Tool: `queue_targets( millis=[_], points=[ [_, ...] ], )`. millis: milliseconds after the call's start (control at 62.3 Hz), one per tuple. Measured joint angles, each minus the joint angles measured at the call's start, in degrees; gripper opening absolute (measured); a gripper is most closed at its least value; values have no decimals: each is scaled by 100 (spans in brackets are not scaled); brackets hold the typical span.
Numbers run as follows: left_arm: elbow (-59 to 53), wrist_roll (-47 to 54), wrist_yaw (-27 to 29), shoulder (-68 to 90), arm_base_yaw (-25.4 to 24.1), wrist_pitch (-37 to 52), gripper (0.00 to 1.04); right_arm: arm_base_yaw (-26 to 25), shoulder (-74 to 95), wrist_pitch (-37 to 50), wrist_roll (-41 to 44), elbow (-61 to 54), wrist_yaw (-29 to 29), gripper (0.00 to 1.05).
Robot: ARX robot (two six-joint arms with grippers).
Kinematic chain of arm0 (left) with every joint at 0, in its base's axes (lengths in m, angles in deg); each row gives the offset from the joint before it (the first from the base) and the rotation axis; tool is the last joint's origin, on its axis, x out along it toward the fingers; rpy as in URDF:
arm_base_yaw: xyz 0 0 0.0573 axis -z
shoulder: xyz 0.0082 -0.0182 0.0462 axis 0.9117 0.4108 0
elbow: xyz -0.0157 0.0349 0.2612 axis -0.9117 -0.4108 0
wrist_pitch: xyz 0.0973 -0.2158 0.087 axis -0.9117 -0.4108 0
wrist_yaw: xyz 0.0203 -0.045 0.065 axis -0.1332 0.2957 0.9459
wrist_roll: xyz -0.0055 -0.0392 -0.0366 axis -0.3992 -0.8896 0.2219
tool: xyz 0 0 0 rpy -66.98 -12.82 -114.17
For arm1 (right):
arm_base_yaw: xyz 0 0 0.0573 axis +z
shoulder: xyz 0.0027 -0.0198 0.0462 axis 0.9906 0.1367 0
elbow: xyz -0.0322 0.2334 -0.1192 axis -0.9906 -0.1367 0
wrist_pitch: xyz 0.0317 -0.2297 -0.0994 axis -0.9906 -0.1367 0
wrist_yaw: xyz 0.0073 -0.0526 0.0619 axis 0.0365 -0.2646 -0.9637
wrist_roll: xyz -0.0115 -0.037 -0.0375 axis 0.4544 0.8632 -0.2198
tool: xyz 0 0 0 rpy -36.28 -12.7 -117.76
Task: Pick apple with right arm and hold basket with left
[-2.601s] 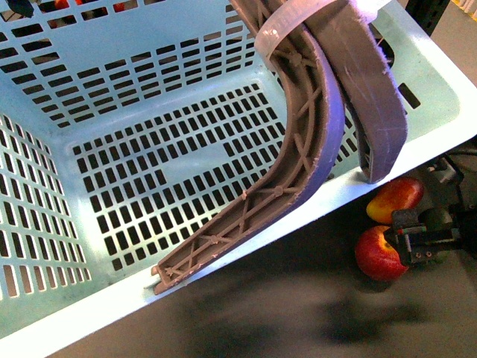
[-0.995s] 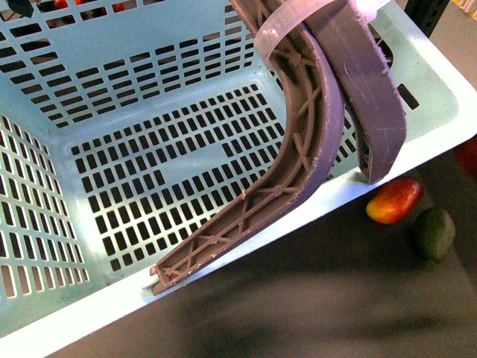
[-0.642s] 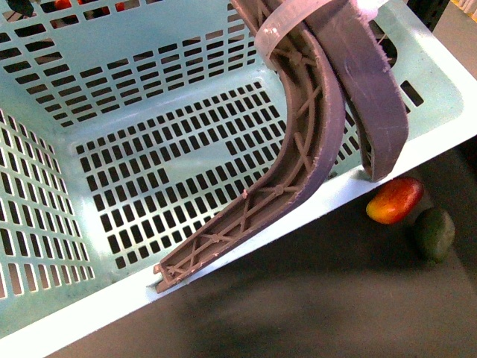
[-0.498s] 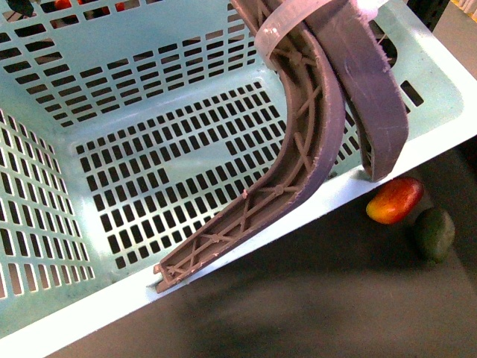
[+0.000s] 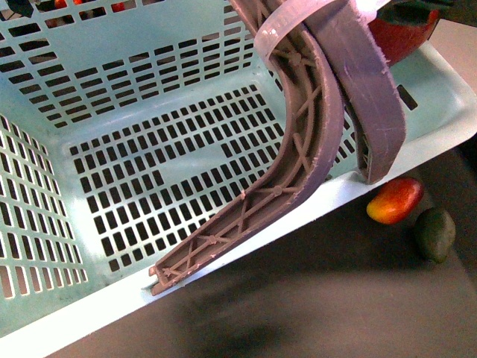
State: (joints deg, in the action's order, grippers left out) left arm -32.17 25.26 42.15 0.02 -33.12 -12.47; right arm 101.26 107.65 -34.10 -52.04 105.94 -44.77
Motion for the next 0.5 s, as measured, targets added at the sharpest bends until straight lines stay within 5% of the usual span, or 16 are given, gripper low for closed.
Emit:
queue_targets(
  millis=[161,353,417,498],
  points=[
    [0,20,-17,22,2,-2,15,-173,-402,229,20,-66,614,96],
    [0,48,52,24,-2,-2,15,-715,-1163,1248,717,-911,2610,96],
    [0,44,24,24,-9,-2,15,-822,-1281,1353,761,-1117,2653,94],
    [0,20,13,24,4,-2,15,-951,-1423,2065,750,-1552,2015,81]
  ],
)
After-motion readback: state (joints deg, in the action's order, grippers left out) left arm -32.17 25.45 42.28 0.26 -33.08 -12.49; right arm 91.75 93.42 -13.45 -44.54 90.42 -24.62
